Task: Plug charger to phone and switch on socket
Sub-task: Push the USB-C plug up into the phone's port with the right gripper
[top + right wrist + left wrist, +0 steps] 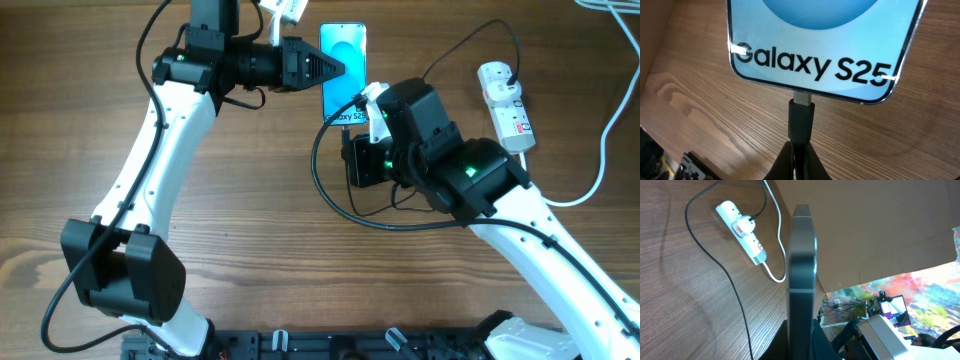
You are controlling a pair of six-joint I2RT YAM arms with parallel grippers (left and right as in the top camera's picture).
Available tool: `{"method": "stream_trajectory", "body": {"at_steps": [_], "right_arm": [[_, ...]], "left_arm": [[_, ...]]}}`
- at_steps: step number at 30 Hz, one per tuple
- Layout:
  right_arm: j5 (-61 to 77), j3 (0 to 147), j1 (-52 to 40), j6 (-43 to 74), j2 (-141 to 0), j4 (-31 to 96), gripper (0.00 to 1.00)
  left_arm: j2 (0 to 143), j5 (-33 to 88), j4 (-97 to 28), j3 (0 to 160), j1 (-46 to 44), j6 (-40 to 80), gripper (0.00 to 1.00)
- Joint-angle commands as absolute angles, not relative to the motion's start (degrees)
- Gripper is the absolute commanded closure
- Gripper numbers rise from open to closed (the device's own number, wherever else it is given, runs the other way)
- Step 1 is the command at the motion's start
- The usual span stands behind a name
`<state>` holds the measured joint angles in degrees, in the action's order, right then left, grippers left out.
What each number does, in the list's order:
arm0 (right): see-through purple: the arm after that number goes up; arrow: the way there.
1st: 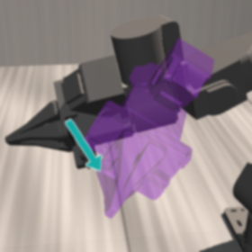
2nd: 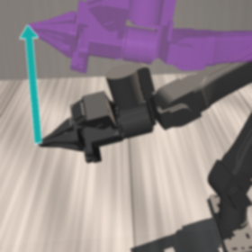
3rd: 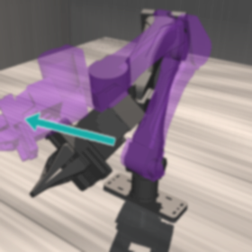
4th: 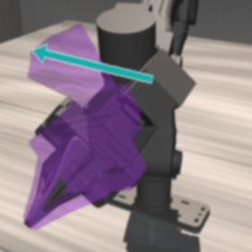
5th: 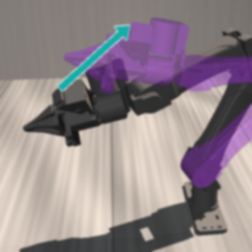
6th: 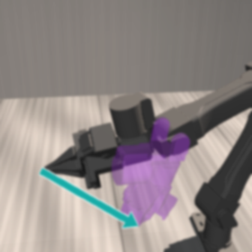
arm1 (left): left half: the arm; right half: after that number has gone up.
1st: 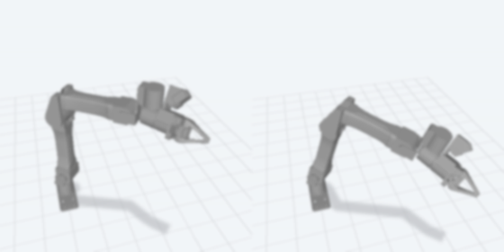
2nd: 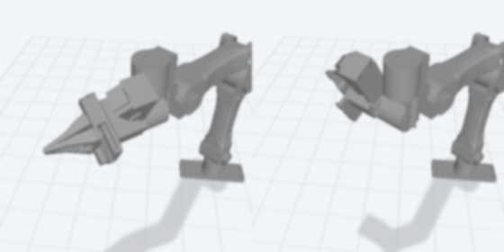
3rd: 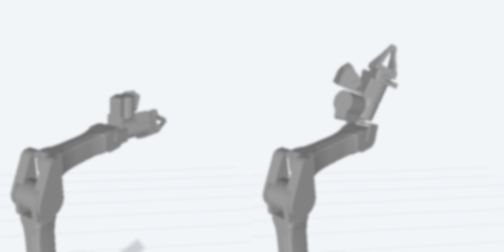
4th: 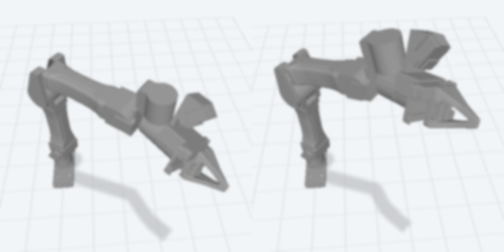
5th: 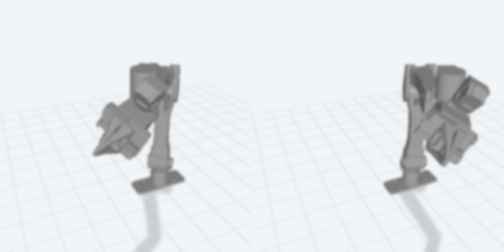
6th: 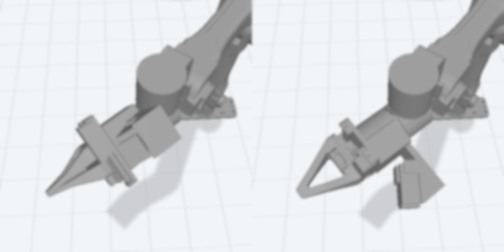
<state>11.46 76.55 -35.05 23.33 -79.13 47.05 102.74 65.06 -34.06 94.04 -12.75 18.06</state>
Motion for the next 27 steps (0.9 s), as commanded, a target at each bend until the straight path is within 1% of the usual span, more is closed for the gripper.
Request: {"method": "stream_trajectory", "body": {"at_steps": [1, 27], "right_arm": [[10.5, 78.2, -35.3, 23.1, -79.7, 46.7, 0.96], [10.3, 78.2, -35.3, 22.6, -79.7, 46.2, 0.96]], "left_arm": [[102.4, 67.7, -33.8, 94.6, -13.0, 16.9, 0.96], [102.4, 68.4, -33.8, 94.6, -13.0, 16.7, 0.96]]}}
